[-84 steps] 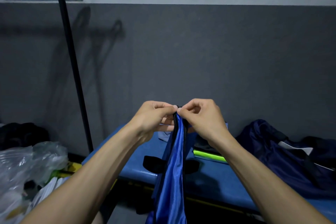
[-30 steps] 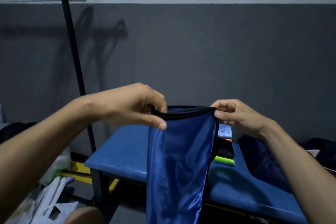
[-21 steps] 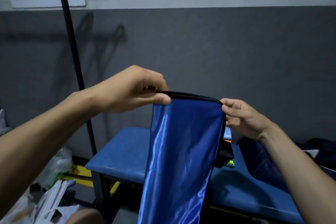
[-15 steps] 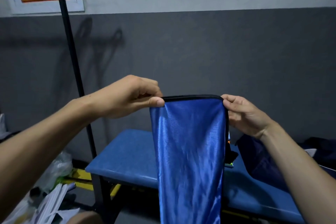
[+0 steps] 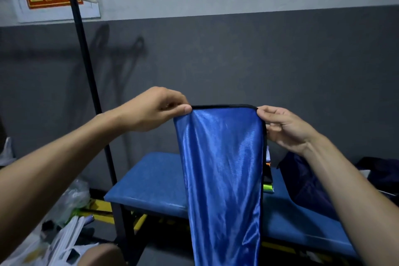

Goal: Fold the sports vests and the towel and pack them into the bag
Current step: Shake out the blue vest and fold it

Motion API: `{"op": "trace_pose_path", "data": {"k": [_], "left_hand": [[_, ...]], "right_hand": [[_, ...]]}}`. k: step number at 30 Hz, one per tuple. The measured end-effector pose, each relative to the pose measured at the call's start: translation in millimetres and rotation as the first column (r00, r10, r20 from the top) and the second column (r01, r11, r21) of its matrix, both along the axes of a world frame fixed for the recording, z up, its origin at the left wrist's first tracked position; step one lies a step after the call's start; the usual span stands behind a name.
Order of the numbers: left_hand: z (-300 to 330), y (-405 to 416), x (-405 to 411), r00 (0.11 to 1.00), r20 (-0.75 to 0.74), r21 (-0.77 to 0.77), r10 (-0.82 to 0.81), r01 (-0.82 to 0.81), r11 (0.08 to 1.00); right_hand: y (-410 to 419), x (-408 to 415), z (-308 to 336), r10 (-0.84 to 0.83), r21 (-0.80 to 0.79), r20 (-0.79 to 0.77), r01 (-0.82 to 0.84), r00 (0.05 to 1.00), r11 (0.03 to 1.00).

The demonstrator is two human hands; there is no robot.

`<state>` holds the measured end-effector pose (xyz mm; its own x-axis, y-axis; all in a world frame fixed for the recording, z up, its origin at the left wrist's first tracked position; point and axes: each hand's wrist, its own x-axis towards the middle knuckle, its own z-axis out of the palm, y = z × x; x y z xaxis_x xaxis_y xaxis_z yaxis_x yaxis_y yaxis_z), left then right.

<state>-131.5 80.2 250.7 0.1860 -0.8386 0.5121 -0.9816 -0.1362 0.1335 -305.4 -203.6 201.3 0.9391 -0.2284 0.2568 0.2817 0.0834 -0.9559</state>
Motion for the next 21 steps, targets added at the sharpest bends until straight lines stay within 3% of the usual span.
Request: {"op": "trace_pose_path", "data": {"k": [2,4,6,9,11,14,16,18,20,21], "left_hand": [[3,1,-2,0.994,-0.11,-0.042,0.002,-0.006,0.999],[5,-1,-4,0.992,-0.115,-0.034,0.057,-0.061,0.998],[10,-6,-8,0.976,0.027,0.095,0.216,-0.218,0.971],[10,-20,-20,0.841,0.383,0.267,0.381,-0.496,0.827],[9,-26,-27,0.756,0.534,0.233,0.378,-0.561,0.794],[16,-26,-30,0.734,0.559,0.087,0.386,-0.514,0.853],[25,-25,-33,0.838,0.436,0.083,0.329,-0.401,0.912],[36,-23,-47,0.951,0.062,0.144,0.302,-0.308,0.941],[40,-22,-60,0.932,-0.272,0.239,0.24,-0.176,0.955],[41,-21,-65,0.921,-0.339,0.275,0.193,-0.1,0.956]], "right_hand": [[0,-2,-2,-0.03,0.032,-0.002,0.03,1.0,0.999],[0,-2,-3,-0.04,0.054,0.01,0.039,0.999,0.998],[-1,-2,-5,-0.054,-0.027,0.02,0.054,0.998,0.998],[-3,2,-6,-0.146,-0.178,0.01,0.146,0.989,0.973],[-5,4,-5,-0.224,-0.241,0.046,0.228,0.974,0.943],[-9,3,-1,-0.322,-0.353,0.105,0.338,0.941,0.873],[-8,2,-1,-0.331,-0.407,0.143,0.36,0.933,0.839],[-6,0,-5,-0.347,-0.439,0.163,0.383,0.924,0.813],[-7,-5,-7,-0.347,-0.475,0.117,0.359,0.931,0.803],[-8,-11,-8,-0.342,-0.502,0.06,0.325,0.938,0.802]]}}
